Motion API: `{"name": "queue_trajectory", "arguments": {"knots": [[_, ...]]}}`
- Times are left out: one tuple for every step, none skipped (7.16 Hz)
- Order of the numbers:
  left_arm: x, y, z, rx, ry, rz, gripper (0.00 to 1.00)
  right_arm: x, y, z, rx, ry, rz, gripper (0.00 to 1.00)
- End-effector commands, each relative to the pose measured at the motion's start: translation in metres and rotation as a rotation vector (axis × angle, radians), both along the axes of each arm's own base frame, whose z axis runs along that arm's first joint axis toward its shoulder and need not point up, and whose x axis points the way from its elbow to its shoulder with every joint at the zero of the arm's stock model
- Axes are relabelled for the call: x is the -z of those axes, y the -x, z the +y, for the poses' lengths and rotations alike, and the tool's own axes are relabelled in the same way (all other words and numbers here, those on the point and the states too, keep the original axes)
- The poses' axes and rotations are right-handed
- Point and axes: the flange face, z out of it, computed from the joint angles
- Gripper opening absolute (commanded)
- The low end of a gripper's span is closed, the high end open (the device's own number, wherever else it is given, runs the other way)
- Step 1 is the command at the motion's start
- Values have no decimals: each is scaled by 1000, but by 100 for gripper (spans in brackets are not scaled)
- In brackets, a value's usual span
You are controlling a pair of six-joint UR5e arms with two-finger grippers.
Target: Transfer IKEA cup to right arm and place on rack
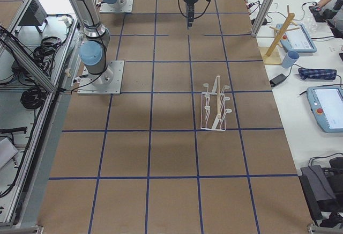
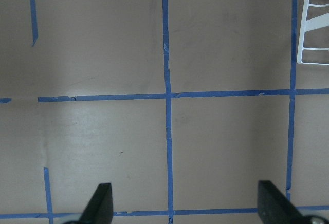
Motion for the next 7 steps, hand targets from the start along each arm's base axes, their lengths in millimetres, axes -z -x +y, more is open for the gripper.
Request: {"name": "queue_trajectory", "arguments": {"knots": [[0, -1, 1, -10, -5, 1, 100, 0, 0, 0, 0, 0, 0, 100], [2, -3, -1, -5, -9, -14, 100, 0, 0, 0, 0, 0, 0, 100], [4, -5, -4, -11, -4, -10, 100, 0, 0, 0, 0, 0, 0, 100], [13, -8, -6, -11, -24, -7, 100, 0, 0, 0, 0, 0, 0, 100], [18, -21, -7, -19, -34, -5, 100, 0, 0, 0, 0, 0, 0, 100], [23, -44, -13, -44, -44, -2, 100, 0, 0, 0, 0, 0, 2, 100], [30, -71, -21, 11, -55, 7, 100, 0, 0, 0, 0, 0, 2, 100]]}}
